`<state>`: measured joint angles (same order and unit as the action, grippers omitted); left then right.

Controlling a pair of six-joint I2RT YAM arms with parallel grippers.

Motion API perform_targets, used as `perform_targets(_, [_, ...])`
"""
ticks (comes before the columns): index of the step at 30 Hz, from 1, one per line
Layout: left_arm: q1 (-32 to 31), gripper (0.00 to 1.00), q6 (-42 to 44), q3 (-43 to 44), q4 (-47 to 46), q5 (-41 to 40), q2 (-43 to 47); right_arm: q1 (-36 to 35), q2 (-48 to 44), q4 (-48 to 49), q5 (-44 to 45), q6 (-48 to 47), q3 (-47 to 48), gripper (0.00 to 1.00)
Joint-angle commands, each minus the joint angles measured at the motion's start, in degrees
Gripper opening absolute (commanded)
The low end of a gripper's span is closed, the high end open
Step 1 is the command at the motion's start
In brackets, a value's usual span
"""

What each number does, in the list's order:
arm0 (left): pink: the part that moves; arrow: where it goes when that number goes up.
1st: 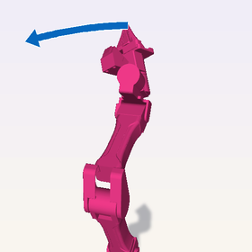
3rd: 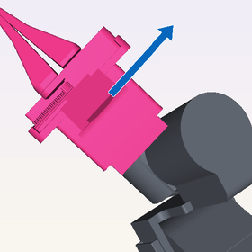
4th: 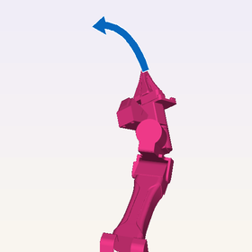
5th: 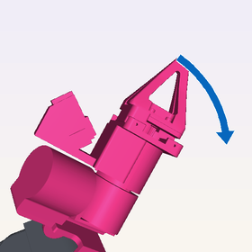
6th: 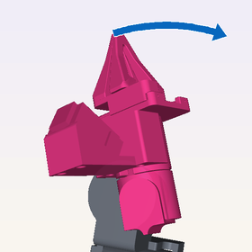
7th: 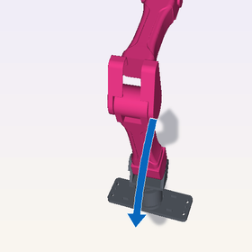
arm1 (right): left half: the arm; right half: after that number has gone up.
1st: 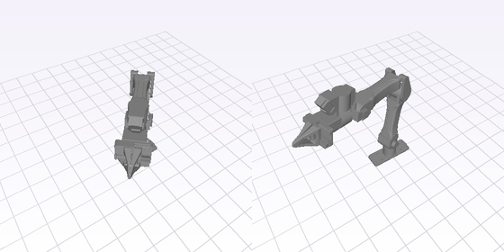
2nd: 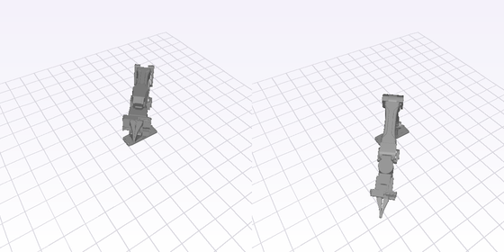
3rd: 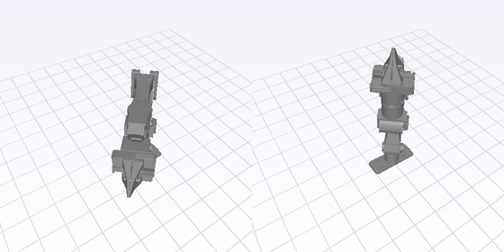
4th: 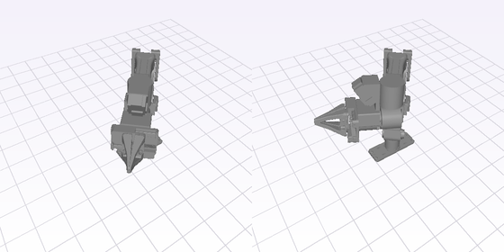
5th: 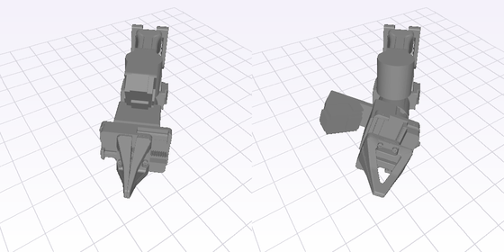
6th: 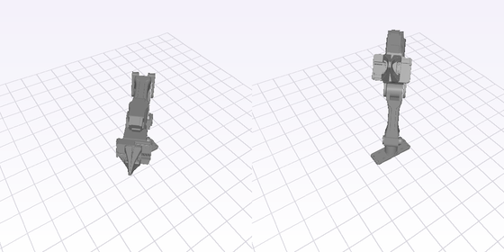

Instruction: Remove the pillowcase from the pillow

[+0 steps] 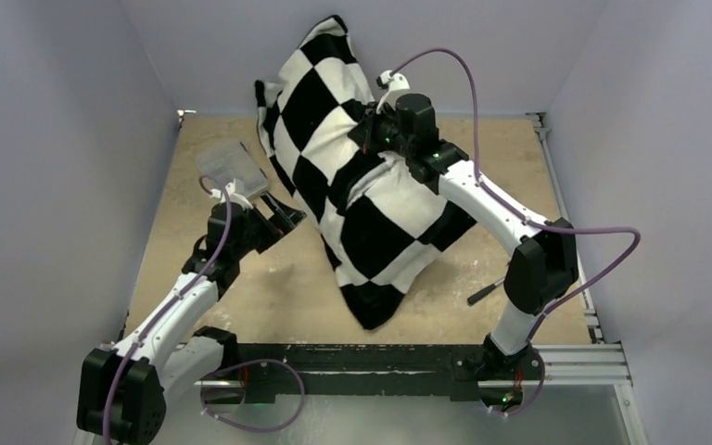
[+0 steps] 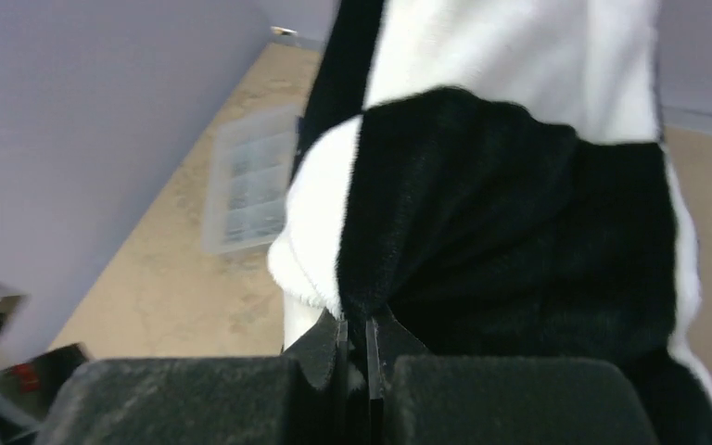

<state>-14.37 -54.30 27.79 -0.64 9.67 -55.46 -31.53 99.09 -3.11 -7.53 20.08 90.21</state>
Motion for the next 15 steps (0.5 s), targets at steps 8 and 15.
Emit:
perform_targets(8, [-0.28,0.95,11.85,9.94,10.78,-0.36,2.59,1.46,3.99,1.21,15.14,0.96,-1.30,0.33])
perform_targets(15, [-0.68,0.95,17.37,14.67,15.53,2.19,2.95,1.63,-1.46,-6.33,28.89,5.19,3.35,0.80])
